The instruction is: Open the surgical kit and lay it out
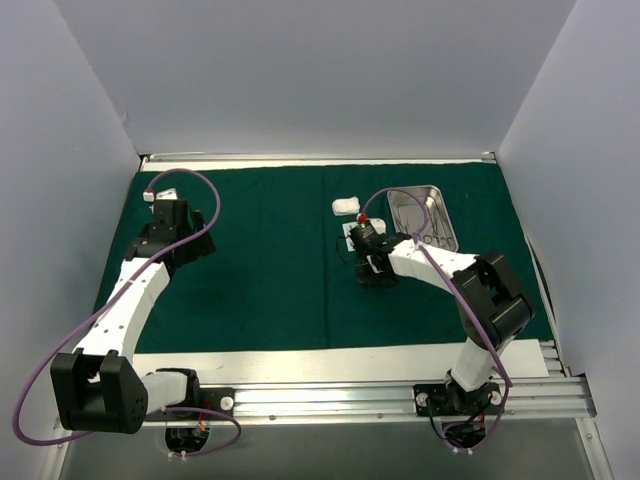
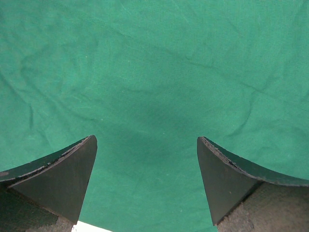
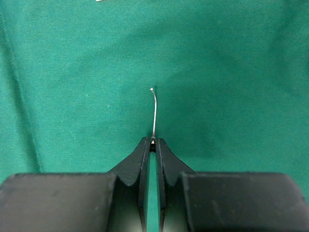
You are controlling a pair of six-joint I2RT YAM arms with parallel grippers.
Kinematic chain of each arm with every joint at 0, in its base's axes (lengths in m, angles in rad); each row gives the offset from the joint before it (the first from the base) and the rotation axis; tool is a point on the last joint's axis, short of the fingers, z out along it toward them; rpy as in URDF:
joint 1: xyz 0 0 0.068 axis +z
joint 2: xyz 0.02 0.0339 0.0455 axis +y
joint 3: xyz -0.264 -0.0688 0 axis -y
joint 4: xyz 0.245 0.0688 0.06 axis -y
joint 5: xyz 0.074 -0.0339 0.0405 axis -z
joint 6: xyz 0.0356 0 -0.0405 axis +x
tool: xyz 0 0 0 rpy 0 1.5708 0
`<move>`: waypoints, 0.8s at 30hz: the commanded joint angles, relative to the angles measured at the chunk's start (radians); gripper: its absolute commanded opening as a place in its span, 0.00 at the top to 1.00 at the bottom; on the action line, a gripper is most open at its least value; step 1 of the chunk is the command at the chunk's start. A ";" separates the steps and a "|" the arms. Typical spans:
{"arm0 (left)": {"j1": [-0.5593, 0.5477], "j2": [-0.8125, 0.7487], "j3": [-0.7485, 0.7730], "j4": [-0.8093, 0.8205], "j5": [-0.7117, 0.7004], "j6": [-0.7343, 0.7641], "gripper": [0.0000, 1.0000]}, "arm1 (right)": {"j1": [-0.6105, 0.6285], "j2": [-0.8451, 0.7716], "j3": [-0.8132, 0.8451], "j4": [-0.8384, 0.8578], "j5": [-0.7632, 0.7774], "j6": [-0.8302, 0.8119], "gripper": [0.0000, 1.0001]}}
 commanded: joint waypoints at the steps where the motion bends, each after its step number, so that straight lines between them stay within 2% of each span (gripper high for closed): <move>1: -0.003 -0.021 0.006 0.038 -0.004 0.008 0.06 | 0.007 0.010 -0.003 -0.015 0.010 -0.001 0.98; 3: -0.003 -0.021 0.006 0.038 -0.004 0.006 0.06 | 0.008 0.011 -0.003 -0.018 0.010 0.001 0.98; 8: -0.005 -0.021 0.006 0.038 -0.004 0.006 0.06 | 0.007 -0.007 0.007 -0.022 0.005 0.001 0.89; 17: -0.005 -0.019 0.006 0.038 -0.004 0.009 0.06 | 0.005 -0.073 0.091 -0.079 -0.015 -0.032 0.69; 20: -0.005 -0.019 0.006 0.040 -0.004 0.009 0.06 | -0.007 -0.099 0.155 -0.117 0.030 -0.058 0.68; 24: -0.003 -0.021 0.006 0.038 -0.004 0.009 0.06 | -0.115 -0.108 0.226 -0.133 0.050 -0.105 0.71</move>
